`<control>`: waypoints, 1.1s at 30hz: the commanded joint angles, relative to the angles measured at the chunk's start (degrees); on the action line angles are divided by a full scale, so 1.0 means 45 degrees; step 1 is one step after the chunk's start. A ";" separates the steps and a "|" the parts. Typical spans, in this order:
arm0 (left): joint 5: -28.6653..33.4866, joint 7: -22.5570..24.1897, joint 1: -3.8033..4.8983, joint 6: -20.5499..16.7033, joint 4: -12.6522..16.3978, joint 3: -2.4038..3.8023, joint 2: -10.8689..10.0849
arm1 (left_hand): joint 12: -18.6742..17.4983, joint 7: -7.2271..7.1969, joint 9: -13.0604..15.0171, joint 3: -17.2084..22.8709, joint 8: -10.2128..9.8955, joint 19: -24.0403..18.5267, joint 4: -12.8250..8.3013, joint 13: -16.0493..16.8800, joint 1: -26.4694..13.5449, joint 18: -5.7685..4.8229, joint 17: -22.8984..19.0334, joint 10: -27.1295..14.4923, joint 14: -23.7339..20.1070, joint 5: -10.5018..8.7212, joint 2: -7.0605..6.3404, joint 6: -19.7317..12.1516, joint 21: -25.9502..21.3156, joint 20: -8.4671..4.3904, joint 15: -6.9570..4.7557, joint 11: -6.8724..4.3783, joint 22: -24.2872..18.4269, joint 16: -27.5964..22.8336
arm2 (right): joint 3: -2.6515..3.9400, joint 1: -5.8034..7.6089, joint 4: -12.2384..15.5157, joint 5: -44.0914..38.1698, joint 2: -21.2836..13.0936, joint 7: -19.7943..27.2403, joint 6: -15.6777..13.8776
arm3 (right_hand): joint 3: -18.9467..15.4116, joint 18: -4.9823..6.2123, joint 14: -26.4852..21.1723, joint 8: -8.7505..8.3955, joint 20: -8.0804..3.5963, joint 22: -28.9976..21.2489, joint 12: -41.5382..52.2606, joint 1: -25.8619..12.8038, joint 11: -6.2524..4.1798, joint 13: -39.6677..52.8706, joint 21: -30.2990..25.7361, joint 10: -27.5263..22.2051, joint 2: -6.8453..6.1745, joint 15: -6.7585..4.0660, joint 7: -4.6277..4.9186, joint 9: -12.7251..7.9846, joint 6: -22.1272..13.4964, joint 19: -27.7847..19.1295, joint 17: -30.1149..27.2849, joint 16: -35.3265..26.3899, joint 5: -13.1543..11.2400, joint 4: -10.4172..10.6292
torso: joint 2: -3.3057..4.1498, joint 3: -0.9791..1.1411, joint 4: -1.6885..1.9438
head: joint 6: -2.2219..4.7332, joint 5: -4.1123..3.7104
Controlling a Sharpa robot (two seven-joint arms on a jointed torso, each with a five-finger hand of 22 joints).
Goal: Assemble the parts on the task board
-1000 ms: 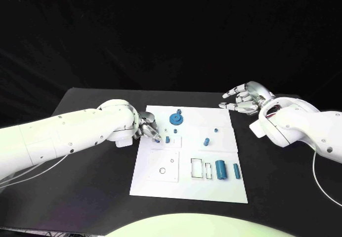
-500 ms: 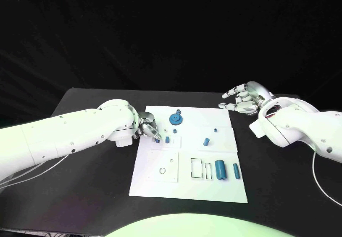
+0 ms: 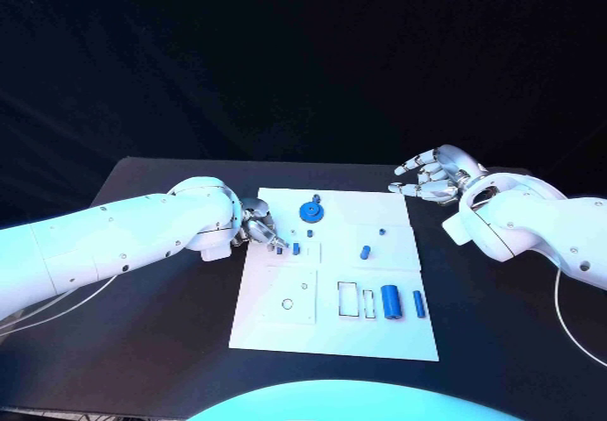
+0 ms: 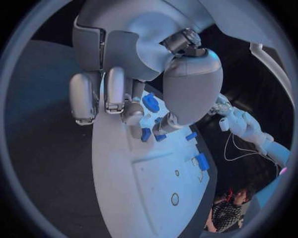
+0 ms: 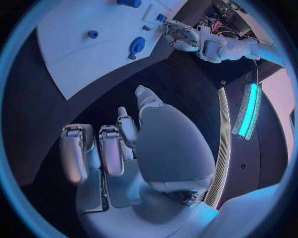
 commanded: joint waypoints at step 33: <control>-0.1316 0.7001 -0.0388 -0.5444 0.0184 0.0105 0.0297 | -0.6020 0.1753 -0.2672 0.0170 -0.1666 -0.6118 -0.0488 -0.7197 0.6119 0.1355 -0.6869 -0.6470 -0.5059 -0.0130 -0.0323 -0.3136 -0.6191 0.1338 0.1516 0.1712 -0.7348 -0.5718 | -0.0010 -0.0009 -0.0052 -0.0210 -0.0069 0.0693 0.0084 | 0.0213 0.0277 0.0867 0.0028 0.0011 0.2489 -0.1073 -0.0029 -0.0023 -0.1140 -0.0948 -0.1001 -0.0031 0.0003 -0.0039 -0.0034 0.0124 0.0393 0.1423 -0.0307 0.0046 -0.0017 | -0.0004 -0.0021 0.0012 | 0.0199 -0.0182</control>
